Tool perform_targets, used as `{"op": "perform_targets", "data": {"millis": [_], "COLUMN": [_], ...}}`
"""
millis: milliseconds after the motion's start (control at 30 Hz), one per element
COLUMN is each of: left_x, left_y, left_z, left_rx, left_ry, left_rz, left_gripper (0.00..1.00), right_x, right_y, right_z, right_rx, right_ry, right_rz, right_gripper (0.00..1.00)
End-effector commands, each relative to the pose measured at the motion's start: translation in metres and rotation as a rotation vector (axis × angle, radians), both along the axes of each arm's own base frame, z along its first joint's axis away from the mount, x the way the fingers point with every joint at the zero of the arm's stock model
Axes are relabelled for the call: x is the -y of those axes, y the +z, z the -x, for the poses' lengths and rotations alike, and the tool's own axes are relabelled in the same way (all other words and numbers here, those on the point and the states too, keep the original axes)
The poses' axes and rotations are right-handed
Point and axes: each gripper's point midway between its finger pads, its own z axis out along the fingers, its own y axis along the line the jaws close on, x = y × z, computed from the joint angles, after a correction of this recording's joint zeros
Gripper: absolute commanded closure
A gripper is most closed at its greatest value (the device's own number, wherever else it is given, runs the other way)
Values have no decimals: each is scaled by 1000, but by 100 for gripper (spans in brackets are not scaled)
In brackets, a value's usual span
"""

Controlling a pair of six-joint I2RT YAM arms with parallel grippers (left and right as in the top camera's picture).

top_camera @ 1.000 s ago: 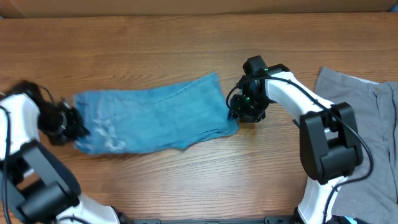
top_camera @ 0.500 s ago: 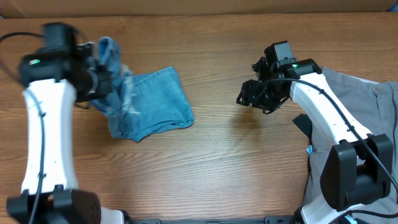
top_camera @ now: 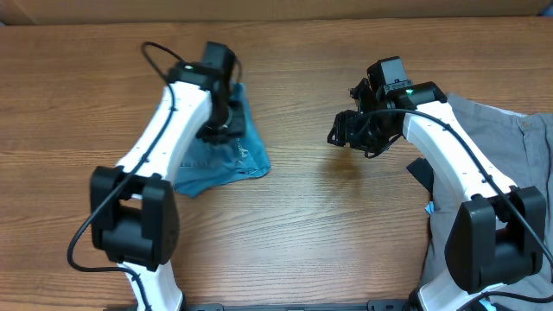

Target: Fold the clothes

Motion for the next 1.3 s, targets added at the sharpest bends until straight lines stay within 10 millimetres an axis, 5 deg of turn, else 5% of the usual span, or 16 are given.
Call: {"op": "perform_targets", "data": {"millis": [0,200,400,467,633,700,1000,1067,1100,1167,1267], "left_x": [1,-35,-97,-107,-121,-122,-123,-123,-123,-124,-127], "left_y": [20,77,104,97,59,40,-61,-75,-88,-95,-98], "left_z": [-7,-13,-12,-9,10,18,73,84,95,103,110], "left_rx": [30,66,75,46,-66,-105,-265,-285,-304,-319,-337], "left_ry": [41,89,175,183,186,185,174,173,172,170,167], "left_rz": [27,-12,-117,-117,-131,-135,-151,-154,-156,-164,-179], "left_gripper": [0,0,0,4,49,57,64,64,64,64,64], "right_x": [1,-3,-53,-71,-116,-125,-159,-174,-183,-177,-152], "right_y": [5,7,30,37,42,34,-41,-45,-46,-49,-61], "right_z": [-4,-7,-6,-8,-12,-15,5,12,15,10,-8], "right_rx": [21,56,160,211,337,352,221,201,202,217,250], "right_ry": [-7,42,244,289,383,372,419,459,481,465,397], "right_rz": [-6,-19,-228,-259,-249,-195,-106,-172,-210,-166,-12], "right_gripper": [34,34,34,34,28,27,22,27,46,72,88]}}
